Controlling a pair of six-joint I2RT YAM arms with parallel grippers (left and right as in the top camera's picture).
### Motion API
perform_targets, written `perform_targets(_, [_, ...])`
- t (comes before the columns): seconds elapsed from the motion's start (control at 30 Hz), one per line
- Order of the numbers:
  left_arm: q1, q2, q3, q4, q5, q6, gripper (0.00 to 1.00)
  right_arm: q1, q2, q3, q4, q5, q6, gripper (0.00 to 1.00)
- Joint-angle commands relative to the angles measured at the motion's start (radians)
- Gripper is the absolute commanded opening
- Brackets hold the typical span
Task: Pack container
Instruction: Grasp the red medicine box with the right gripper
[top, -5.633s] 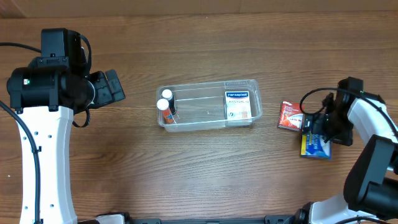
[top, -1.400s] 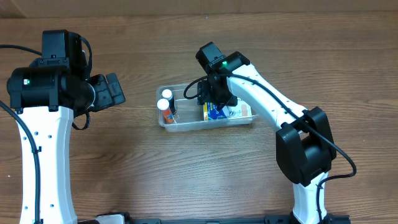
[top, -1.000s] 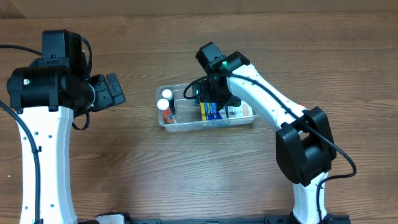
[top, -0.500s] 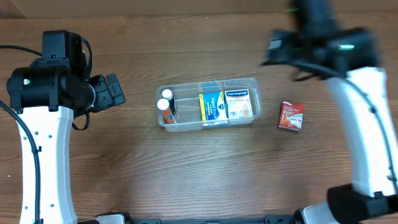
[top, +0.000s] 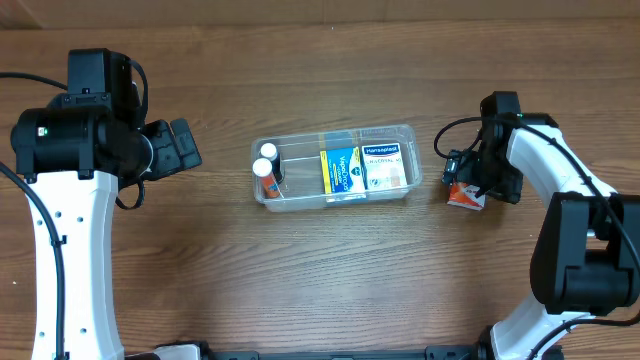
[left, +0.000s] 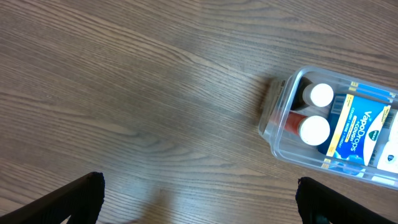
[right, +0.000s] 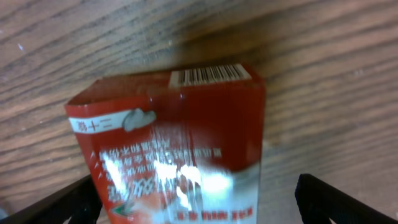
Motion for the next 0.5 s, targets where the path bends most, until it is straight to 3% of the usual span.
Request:
perform_targets(0.0, [0.004,0.006,0.000,0.001,0.002,0.022,1.00,0.000,-0.010,-0.034,0.047,-0.006,-0.041,1.00])
perform_targets(0.17, [0.004,0.006,0.000,0.002,0.002,0.022,1.00,0.000,-0.010,-0.034,0.066,-0.035,-0.067,0.98])
perform_targets(0.37, [0.004,0.006,0.000,0.001,0.002,0.022,1.00,0.000,-0.010,-0.035,0.059,-0.035,-0.066,0.74])
perform_targets(0.47, [0.004,0.006,0.000,0.001,0.002,0.022,1.00,0.000,-0.010,-0.035,0.059,-0.035,-0.066,0.74])
